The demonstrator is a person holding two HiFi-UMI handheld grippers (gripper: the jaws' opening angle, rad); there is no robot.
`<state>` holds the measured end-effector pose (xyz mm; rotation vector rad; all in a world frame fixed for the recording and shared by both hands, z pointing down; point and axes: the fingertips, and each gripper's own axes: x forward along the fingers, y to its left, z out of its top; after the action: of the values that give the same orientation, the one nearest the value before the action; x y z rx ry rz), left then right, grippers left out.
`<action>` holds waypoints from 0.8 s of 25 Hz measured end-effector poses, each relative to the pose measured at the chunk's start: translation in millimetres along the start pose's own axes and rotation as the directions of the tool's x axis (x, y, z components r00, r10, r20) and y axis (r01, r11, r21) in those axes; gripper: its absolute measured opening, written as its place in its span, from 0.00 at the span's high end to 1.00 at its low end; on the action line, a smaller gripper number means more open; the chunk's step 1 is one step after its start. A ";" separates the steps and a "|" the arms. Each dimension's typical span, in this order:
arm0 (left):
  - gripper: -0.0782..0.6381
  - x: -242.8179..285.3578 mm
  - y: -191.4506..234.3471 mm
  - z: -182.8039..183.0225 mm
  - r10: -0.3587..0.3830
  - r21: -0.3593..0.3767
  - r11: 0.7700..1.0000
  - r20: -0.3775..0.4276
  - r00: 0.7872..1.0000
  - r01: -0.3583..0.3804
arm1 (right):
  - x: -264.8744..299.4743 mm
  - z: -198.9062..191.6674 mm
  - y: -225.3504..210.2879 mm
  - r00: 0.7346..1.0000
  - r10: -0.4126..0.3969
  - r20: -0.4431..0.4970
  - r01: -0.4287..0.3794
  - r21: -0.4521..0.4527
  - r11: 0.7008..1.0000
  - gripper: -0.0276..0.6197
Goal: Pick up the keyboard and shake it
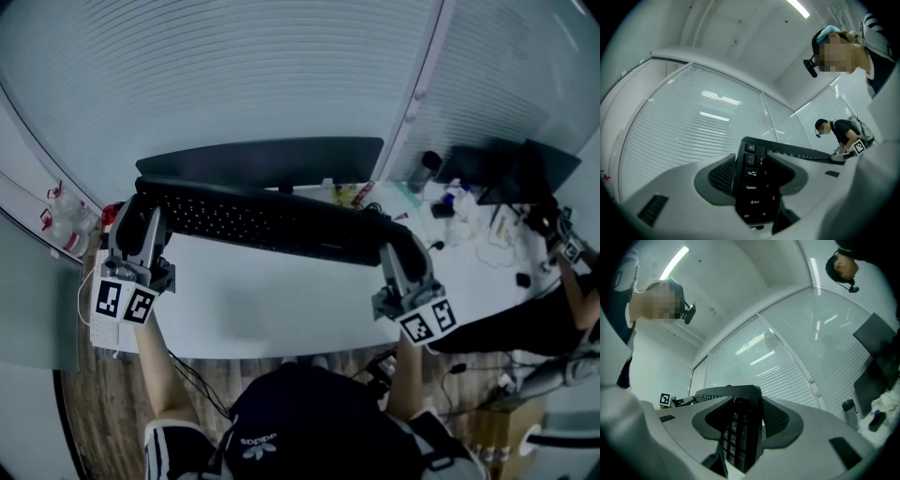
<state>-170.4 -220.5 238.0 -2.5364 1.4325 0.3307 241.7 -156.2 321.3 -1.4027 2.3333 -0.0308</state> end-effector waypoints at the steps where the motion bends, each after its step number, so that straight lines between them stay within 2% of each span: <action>1: 0.60 3.3 0.5 -2.3 -0.004 0.014 1.000 -0.020 1.000 0.005 | 4.4 0.3 -2.5 1.000 -0.005 -0.009 0.005 -0.005 1.000 0.68; 3: 0.60 6.8 -0.4 -6.0 0.008 0.018 1.000 -0.033 0.999 -0.007 | 10.7 1.8 -4.3 1.000 -0.015 -0.019 0.015 -0.011 1.000 0.67; 7: 0.60 7.7 5.4 -0.6 0.024 -0.012 1.000 0.017 1.000 -0.024 | 15.0 4.9 0.5 0.999 0.019 -0.032 -0.021 -0.041 0.999 0.67; 11: 0.60 8.4 3.7 -4.5 0.015 -0.012 1.000 0.013 1.000 -0.015 | 10.5 1.6 -1.4 0.998 -0.004 -0.056 0.002 -0.038 0.999 0.67; 20: 0.60 3.2 5.8 -7.0 0.003 -0.027 1.000 0.038 0.999 -0.002 | 13.1 8.8 1.5 0.999 -0.003 -0.054 -0.001 -0.069 0.998 0.67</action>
<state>-173.1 -228.0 243.3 -2.5359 1.4265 0.3986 238.3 -164.8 308.5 -1.4529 2.3984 0.0120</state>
